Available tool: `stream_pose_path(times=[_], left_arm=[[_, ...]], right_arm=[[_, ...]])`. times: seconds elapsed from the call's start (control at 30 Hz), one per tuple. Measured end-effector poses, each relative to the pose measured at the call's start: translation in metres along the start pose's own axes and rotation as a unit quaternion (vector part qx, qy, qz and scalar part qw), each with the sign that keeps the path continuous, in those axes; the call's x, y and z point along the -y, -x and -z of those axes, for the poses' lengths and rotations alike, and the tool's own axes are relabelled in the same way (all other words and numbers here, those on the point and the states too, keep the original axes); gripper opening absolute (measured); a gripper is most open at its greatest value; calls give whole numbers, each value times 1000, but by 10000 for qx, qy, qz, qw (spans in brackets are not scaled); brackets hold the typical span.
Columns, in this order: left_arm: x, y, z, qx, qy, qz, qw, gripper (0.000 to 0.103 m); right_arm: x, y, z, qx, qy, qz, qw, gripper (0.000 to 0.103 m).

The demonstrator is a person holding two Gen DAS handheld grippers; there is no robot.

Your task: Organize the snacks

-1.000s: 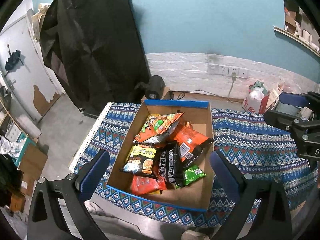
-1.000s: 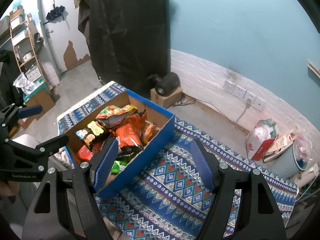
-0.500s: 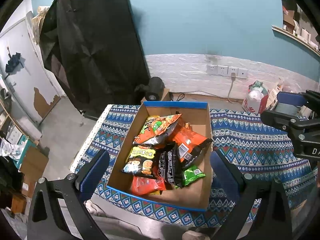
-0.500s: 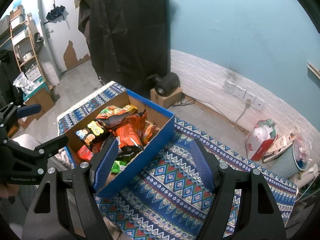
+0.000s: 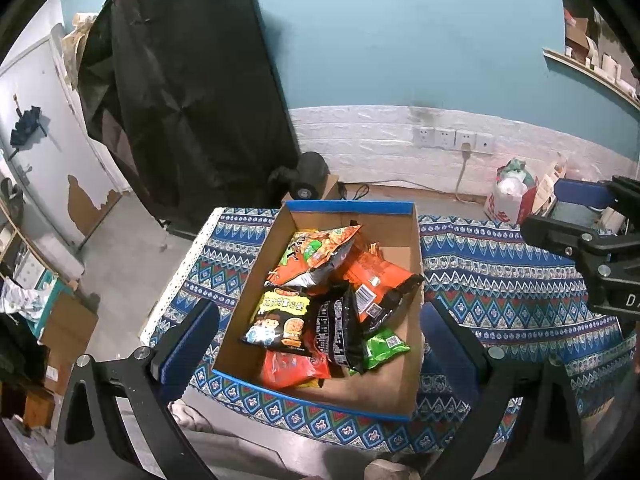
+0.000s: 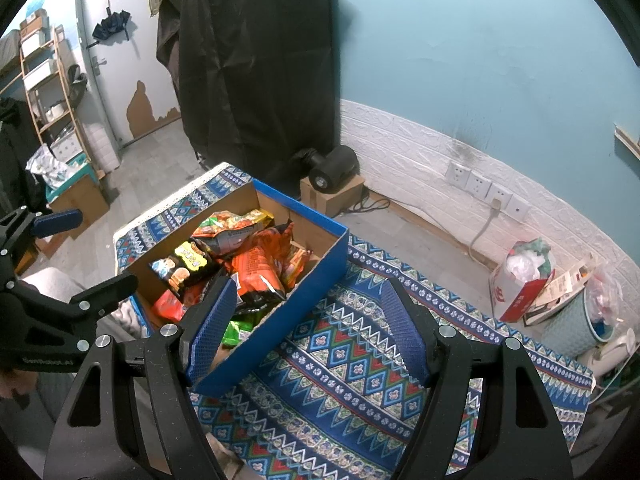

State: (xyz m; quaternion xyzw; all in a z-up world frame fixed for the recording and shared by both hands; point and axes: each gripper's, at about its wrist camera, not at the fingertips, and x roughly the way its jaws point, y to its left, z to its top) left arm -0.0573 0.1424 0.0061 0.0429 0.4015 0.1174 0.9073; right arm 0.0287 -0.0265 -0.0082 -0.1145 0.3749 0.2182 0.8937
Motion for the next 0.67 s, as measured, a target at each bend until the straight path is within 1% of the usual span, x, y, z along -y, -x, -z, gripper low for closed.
stream_pose_path(times=[0.2, 0.67], left_arm=[[1, -1, 0, -5, -30, -28, 10000, 101], [-1, 1, 2, 44, 22, 61, 10000, 101]], right_arm=[[3, 2, -1, 2, -7, 7, 10000, 74], [2, 2, -1, 3, 3, 15, 10000, 74]])
